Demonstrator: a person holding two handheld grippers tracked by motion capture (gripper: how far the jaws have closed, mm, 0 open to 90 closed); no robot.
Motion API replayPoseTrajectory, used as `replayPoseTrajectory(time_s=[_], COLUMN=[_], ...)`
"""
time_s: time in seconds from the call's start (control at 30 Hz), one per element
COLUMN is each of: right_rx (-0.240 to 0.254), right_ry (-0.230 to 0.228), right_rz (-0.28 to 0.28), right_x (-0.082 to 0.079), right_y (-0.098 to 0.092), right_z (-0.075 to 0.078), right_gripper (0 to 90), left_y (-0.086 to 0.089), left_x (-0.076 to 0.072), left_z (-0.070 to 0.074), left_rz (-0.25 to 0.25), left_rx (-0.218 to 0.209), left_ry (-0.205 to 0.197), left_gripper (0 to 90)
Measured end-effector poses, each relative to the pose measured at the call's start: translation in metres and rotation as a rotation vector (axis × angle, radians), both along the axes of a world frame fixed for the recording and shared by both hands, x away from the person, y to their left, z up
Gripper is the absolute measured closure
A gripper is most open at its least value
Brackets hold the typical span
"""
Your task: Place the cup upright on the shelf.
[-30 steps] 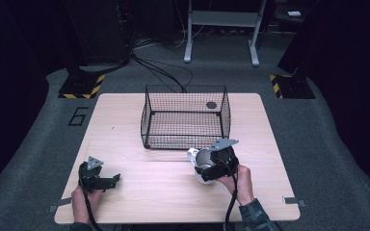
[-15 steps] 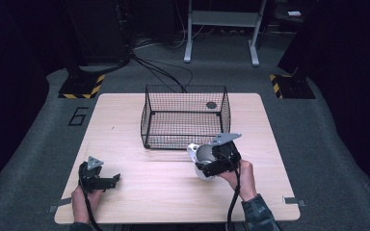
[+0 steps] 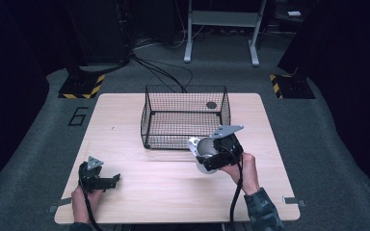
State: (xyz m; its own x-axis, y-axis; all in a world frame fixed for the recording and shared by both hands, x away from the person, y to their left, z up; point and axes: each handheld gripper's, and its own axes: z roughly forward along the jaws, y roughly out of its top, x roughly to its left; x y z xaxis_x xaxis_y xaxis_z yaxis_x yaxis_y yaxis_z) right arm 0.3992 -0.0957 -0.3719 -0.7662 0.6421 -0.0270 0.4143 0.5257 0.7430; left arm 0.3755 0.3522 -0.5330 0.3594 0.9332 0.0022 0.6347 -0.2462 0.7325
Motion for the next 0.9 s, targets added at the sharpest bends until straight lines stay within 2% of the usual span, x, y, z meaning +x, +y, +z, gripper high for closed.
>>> replayPoseTrajectory(time_s=[0.9], right_rx=[0.003], right_ry=[-0.046], right_rz=[0.007], right_x=[0.018], right_y=[0.004], right_z=[0.036], right_gripper=[5.7], left_y=[0.000], left_x=[0.000], left_z=[0.000], left_rz=[0.000], left_rx=[0.000], left_ry=[0.000], left_gripper=[0.5])
